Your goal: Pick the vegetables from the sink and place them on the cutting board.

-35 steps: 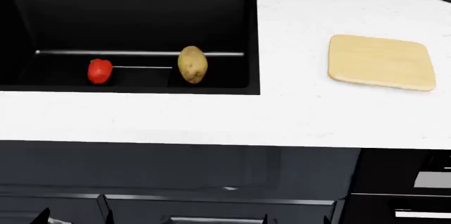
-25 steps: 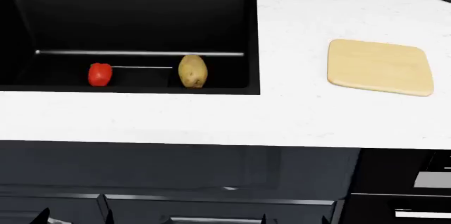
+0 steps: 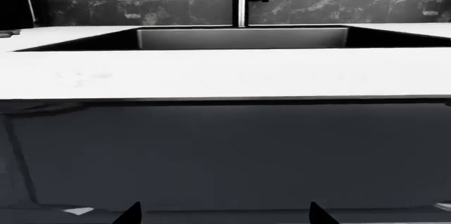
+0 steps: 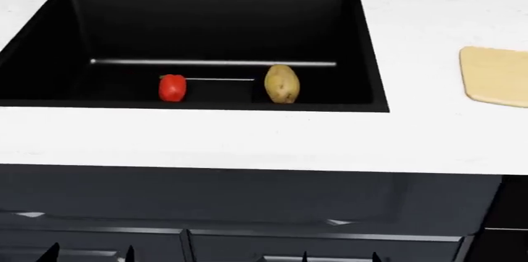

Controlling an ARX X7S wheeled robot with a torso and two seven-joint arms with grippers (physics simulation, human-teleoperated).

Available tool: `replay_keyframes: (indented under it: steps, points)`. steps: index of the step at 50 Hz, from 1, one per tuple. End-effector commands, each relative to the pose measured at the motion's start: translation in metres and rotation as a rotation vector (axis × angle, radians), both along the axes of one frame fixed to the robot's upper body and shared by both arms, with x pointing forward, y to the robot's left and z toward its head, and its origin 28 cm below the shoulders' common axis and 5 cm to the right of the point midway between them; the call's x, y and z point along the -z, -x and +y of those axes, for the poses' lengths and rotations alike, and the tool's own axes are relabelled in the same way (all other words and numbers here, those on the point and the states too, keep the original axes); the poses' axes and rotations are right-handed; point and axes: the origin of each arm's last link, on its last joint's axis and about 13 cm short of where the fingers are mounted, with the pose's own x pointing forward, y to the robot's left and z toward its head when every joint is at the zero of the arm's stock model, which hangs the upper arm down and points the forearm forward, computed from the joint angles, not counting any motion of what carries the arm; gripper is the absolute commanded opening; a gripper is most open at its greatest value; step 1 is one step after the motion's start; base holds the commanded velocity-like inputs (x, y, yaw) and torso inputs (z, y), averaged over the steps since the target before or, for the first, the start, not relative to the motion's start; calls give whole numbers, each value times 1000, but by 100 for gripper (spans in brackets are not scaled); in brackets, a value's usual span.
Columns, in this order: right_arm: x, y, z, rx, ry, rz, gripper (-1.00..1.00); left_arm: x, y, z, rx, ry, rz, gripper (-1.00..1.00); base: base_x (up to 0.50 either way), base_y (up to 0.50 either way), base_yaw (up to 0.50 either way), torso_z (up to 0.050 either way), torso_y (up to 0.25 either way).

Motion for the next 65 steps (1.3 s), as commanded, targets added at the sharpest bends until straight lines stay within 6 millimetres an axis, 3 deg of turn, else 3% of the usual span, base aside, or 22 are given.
replay_keyframes:
  steps: [1, 16, 56, 65]
  points:
    - [1, 0, 0, -3, 5, 7, 100, 1, 0, 0, -1, -10, 5, 100, 0, 500, 0, 0, 0]
    - [2, -2, -1, 20, 1, 17, 100, 2, 0, 0, 2, -27, 0, 100, 0, 367, 0, 0, 0]
    - [3, -2, -1, 26, 25, 33, 100, -2, 2, -2, 46, 5, -44, 100, 0, 0, 0, 50, 0]
    - [3, -2, -1, 25, 28, 33, 100, -2, 4, 2, 31, 14, -41, 100, 0, 0, 0, 4, 0]
